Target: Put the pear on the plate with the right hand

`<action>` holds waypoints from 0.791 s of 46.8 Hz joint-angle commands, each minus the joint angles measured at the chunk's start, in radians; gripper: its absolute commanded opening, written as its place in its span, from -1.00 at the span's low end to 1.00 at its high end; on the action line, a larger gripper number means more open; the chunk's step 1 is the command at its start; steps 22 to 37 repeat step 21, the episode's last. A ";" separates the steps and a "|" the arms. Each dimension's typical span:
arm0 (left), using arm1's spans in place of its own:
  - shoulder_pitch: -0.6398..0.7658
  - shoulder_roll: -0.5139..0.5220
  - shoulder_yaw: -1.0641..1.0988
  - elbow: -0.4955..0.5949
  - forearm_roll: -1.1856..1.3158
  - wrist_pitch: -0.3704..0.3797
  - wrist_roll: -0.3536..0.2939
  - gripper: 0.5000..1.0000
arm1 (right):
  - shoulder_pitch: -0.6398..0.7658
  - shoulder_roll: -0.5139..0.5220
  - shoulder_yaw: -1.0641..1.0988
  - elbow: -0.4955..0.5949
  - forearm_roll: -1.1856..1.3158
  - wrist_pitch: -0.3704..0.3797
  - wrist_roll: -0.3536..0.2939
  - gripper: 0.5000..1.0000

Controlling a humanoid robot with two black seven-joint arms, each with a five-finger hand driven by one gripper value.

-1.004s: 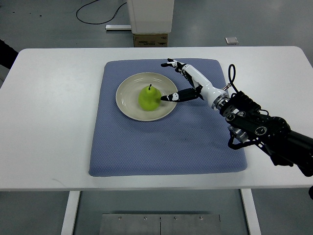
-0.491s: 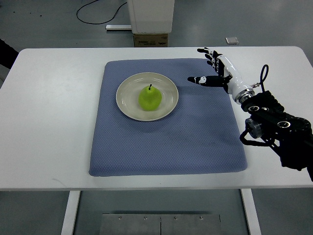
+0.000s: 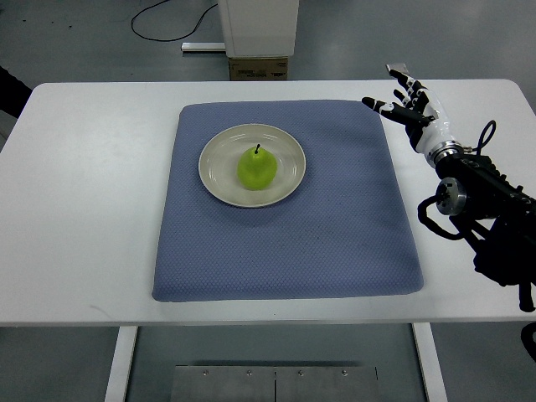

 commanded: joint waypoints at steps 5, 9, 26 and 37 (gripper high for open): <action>0.000 0.000 0.000 0.000 0.000 0.000 0.000 1.00 | -0.013 0.000 0.038 0.010 0.006 0.000 -0.011 1.00; 0.000 0.000 0.000 0.000 0.000 0.000 0.000 1.00 | -0.016 0.000 0.039 0.010 0.006 0.000 -0.011 1.00; 0.000 0.000 0.000 0.000 0.000 0.000 0.002 1.00 | -0.042 0.002 0.035 0.010 0.006 0.000 -0.009 1.00; 0.000 0.000 0.000 0.000 0.000 0.000 0.002 1.00 | -0.042 0.002 0.035 0.010 0.006 0.000 -0.009 1.00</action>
